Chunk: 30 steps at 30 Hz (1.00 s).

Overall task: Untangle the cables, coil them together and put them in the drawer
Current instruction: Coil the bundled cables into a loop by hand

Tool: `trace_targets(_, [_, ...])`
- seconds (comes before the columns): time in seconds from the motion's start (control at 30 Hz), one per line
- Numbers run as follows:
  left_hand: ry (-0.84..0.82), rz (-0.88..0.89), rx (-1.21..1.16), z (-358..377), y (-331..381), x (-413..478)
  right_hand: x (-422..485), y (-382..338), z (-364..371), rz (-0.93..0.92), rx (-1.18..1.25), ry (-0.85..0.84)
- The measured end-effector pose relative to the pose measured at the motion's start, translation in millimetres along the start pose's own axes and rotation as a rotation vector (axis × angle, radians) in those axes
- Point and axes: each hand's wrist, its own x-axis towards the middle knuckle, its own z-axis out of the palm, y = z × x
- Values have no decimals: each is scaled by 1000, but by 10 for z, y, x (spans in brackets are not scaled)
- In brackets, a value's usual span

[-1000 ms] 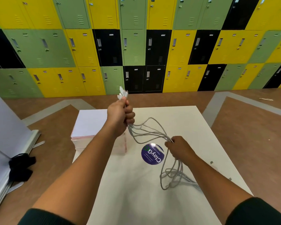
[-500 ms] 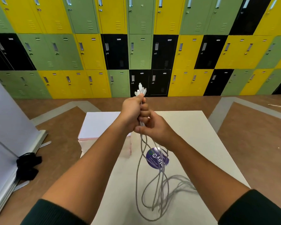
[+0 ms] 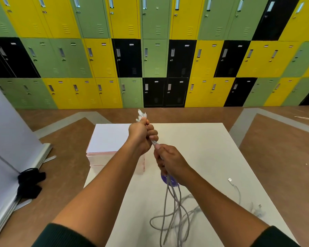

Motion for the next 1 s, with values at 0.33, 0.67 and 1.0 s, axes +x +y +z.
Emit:
trace_targets(0.33, [197,205,876,-267,10,80,-9,-260,-512,196,-44,-71])
trace_targets(0.67, [-548,552,1214,-77,-192,-194,12,-551,-676,276,-211,-296])
trace_targets(1.0, [-568,-107,619,-263,-400,-316,19,-532,-767,113,-297,-192])
